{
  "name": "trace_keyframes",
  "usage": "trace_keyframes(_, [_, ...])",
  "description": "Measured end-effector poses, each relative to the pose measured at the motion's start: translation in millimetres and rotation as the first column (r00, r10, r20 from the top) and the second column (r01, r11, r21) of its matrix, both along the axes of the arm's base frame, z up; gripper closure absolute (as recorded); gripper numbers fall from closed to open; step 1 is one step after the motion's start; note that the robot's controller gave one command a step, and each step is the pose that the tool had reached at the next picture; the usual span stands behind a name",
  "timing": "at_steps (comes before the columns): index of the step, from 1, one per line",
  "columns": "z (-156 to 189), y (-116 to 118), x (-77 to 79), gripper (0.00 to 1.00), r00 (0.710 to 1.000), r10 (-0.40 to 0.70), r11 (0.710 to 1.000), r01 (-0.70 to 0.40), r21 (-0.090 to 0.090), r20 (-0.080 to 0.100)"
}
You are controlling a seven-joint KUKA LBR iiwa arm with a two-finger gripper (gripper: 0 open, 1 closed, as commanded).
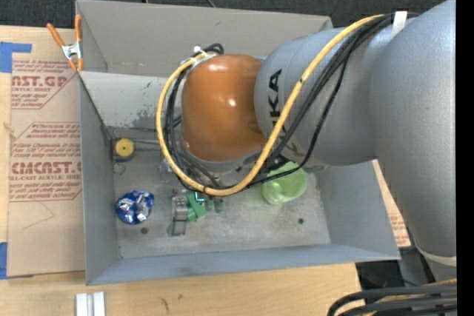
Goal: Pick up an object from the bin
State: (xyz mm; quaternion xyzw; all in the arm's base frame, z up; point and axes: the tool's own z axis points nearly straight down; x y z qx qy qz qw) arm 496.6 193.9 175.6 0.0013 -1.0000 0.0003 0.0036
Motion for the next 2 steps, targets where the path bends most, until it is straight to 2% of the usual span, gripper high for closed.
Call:
trace_keyframes(1, [4.3,-1.2,2.2,1.00,1.000,-0.002,1.000,0.002,0.002,0.007])
trace_keyframes(2, [4.3,-1.3,2.2,0.00,1.000,-0.002,1.000,0.002,0.002,0.007])
